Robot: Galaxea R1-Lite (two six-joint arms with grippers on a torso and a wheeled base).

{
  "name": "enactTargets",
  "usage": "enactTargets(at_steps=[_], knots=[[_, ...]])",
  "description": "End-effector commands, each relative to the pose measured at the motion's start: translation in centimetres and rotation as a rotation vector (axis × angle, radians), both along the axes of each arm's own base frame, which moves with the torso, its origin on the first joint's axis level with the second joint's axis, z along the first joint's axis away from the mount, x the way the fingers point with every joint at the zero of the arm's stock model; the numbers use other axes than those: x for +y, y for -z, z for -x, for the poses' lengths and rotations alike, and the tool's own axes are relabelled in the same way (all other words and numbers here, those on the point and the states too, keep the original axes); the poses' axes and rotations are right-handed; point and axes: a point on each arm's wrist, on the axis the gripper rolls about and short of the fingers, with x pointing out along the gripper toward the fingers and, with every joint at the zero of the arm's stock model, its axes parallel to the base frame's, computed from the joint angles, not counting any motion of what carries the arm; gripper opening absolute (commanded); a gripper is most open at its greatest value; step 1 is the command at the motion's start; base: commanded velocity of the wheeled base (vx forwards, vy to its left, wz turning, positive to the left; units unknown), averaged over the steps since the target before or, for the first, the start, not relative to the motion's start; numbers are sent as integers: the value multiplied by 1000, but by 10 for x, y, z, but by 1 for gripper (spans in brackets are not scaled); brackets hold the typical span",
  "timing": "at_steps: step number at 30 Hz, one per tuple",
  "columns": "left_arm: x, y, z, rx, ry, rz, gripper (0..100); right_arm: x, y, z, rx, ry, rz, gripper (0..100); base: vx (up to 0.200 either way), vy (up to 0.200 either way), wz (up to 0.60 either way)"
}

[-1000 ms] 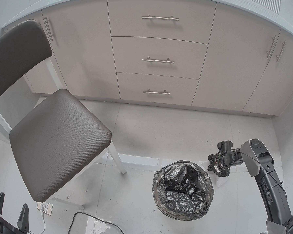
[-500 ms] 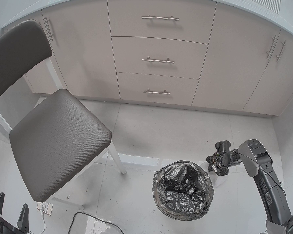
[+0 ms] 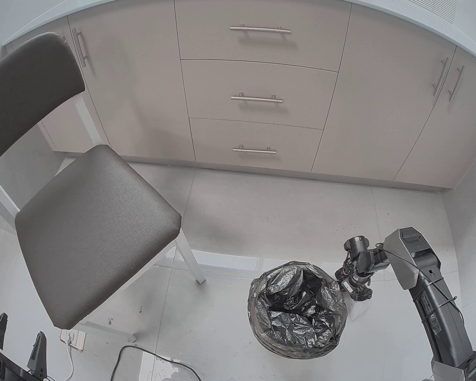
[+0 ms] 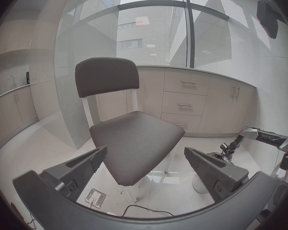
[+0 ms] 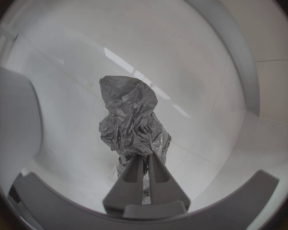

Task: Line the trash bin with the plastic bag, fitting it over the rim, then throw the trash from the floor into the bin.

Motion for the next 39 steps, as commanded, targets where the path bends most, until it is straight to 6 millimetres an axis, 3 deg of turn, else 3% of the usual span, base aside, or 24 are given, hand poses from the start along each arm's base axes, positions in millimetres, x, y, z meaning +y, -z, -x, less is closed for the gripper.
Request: enactTargets(at_steps=[1,8,12,19,24,25,27,29,39], knots=[[0,5,0,0,-1,1,100,5,-7,0,13,-8,1,0,0,0,0],[0,5,0,0,-1,2,100,6,-39,-11,-45,-8,22,0,0,0,0],[0,5,0,0,-1,2,100,8,-70,-19,-95,-10,26,0,0,0,0],[0,5,0,0,-4,2,100,27,-144,-24,-147,-35,32,0,0,0,0],[0,4,0,-2,-4,4,100,32,-174,-25,-194,-44,35,0,0,0,0],[0,5,0,-1,-4,4,100,36,-189,-24,-216,-51,35,0,0,0,0],[0,5,0,-1,-4,4,100,38,-198,-23,-223,-57,34,0,0,0,0],[0,5,0,-1,-4,4,100,43,-223,-17,-222,-68,33,0,0,0,0],[0,5,0,-1,-10,5,100,59,-302,12,-218,-98,34,0,0,0,0]])
